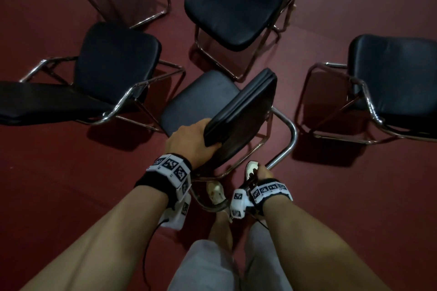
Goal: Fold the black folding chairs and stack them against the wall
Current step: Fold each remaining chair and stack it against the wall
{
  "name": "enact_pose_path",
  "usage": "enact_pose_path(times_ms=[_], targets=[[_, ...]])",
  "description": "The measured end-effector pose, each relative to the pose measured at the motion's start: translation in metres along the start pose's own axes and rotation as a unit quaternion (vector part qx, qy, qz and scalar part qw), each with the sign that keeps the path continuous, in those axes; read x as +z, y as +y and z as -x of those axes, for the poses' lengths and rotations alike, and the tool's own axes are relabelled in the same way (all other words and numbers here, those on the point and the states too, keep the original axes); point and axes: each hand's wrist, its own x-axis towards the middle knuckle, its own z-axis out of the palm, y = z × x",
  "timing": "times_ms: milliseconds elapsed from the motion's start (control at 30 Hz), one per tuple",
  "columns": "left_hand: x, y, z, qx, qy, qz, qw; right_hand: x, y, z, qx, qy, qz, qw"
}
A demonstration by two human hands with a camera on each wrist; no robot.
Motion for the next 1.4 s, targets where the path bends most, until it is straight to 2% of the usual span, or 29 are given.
enact_pose_path(times_ms=[167, 267, 400, 500, 567, 700, 767, 967, 1033, 1167, 1233, 1267, 1333, 1367, 1400], targets=[[0.004, 0.007, 0.002, 0.036, -0.101, 0.015, 0.994, -0.006, 0.002, 0.007, -0.012, 0.014, -0.017, 1.0], [0.008, 0.018, 0.014, 0.053, -0.116, 0.003, 0.992, 0.001, -0.002, 0.025, -0.015, 0.004, -0.024, 1.0], [-0.012, 0.017, 0.031, 0.064, -0.13, -0.016, 0.989, 0.009, -0.007, 0.064, -0.031, -0.031, -0.055, 0.998], [-0.04, 0.007, 0.038, 0.057, -0.139, -0.035, 0.988, 0.02, -0.009, 0.094, -0.039, -0.079, -0.059, 0.994], [-0.051, 0.001, 0.042, 0.037, -0.158, -0.032, 0.986, 0.031, -0.01, 0.092, -0.036, -0.09, -0.089, 0.991], [-0.057, -0.003, 0.063, 0.005, -0.139, -0.003, 0.99, 0.033, -0.021, 0.135, -0.028, -0.111, -0.093, 0.989], [-0.049, 0.0, 0.07, 0.005, -0.156, -0.001, 0.988, 0.026, -0.013, 0.138, -0.031, -0.116, -0.069, 0.99], [-0.038, -0.01, 0.103, -0.035, -0.136, 0.049, 0.989, 0.021, 0.005, 0.149, -0.049, -0.142, 0.017, 0.989], [-0.032, -0.022, 0.126, -0.05, -0.115, 0.085, 0.988, 0.021, 0.018, 0.161, -0.063, -0.134, 0.044, 0.988], [-0.02, -0.034, 0.158, -0.045, -0.087, 0.094, 0.991, 0.009, 0.045, 0.175, -0.065, -0.146, 0.028, 0.987], [-0.005, -0.042, 0.187, -0.055, -0.063, 0.101, 0.991, 0.016, 0.063, 0.198, -0.084, -0.168, 0.047, 0.981], [0.0, -0.037, 0.184, -0.053, -0.066, 0.097, 0.992, 0.017, 0.061, 0.197, -0.083, -0.171, 0.045, 0.981], [0.021, -0.045, 0.22, -0.064, -0.058, 0.116, 0.989, 0.027, 0.087, 0.214, -0.118, -0.195, 0.082, 0.97], [0.022, -0.039, 0.219, -0.061, -0.057, 0.122, 0.989, 0.025, 0.083, 0.213, -0.121, -0.199, 0.087, 0.969], [0.035, -0.051, 0.246, -0.067, -0.049, 0.142, 0.986, 0.028, 0.107, 0.227, -0.131, -0.209, 0.103, 0.964]])
